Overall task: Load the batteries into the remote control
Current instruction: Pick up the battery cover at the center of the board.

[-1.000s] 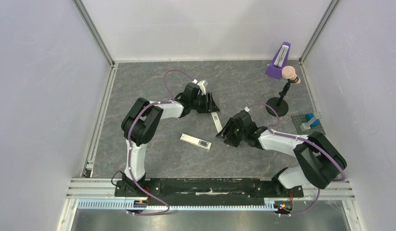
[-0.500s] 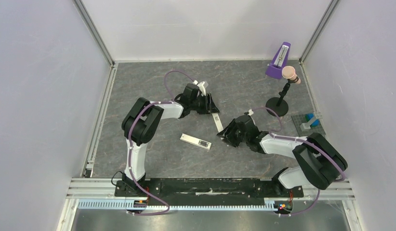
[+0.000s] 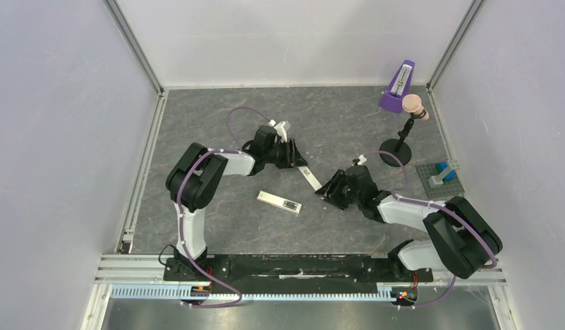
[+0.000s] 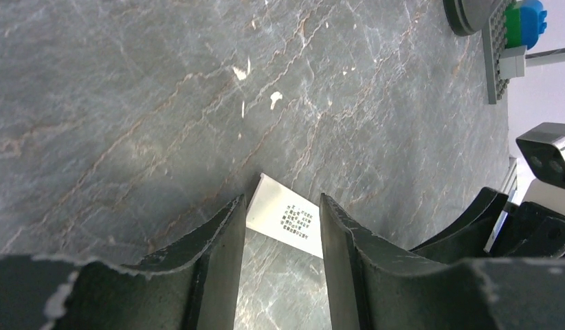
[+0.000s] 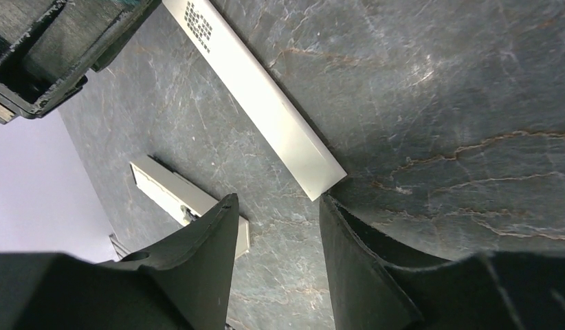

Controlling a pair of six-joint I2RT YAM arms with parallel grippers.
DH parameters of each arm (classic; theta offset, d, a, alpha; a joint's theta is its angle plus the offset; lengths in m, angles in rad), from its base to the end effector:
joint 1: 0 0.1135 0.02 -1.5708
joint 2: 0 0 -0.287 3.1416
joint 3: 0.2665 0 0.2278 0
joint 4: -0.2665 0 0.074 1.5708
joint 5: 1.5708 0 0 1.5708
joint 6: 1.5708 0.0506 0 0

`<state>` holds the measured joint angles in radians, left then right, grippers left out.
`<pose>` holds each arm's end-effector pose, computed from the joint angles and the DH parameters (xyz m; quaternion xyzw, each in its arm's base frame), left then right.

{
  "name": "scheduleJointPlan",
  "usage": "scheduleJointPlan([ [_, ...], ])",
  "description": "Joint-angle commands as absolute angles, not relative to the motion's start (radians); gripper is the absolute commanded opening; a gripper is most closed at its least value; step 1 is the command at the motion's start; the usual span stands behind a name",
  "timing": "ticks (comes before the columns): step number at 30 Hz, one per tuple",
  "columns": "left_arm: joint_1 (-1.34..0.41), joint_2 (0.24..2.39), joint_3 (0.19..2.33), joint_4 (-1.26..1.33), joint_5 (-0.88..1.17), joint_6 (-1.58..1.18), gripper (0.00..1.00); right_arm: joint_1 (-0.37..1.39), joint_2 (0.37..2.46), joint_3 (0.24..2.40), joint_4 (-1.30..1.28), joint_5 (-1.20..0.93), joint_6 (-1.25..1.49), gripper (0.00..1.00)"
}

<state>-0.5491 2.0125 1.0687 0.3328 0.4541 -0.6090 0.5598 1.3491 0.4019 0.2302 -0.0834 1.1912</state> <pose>0.3450 -0.2371 0.1617 0.0780 0.8670 -0.4133 0.2672 0.1907 0.1245 0.1684 0.2660 0.8699 0.3420 0.2359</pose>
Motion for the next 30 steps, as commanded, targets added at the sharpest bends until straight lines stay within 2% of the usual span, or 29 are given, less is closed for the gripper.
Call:
scheduleJointPlan([
  [1,-0.565,1.934,1.01,0.304,0.516,-0.655,0.49,0.555,1.361,0.479,0.293,-0.167,1.113,0.49],
  [16,-0.583,1.738,0.935,0.123,0.477,-0.689,0.48,0.555,1.482,0.611,0.115,-0.333,0.971,0.49],
  [30,-0.649,1.558,0.845,-0.109,0.448,-0.629,0.47,0.556,1.524,0.655,0.003,-0.401,0.844,0.5],
])
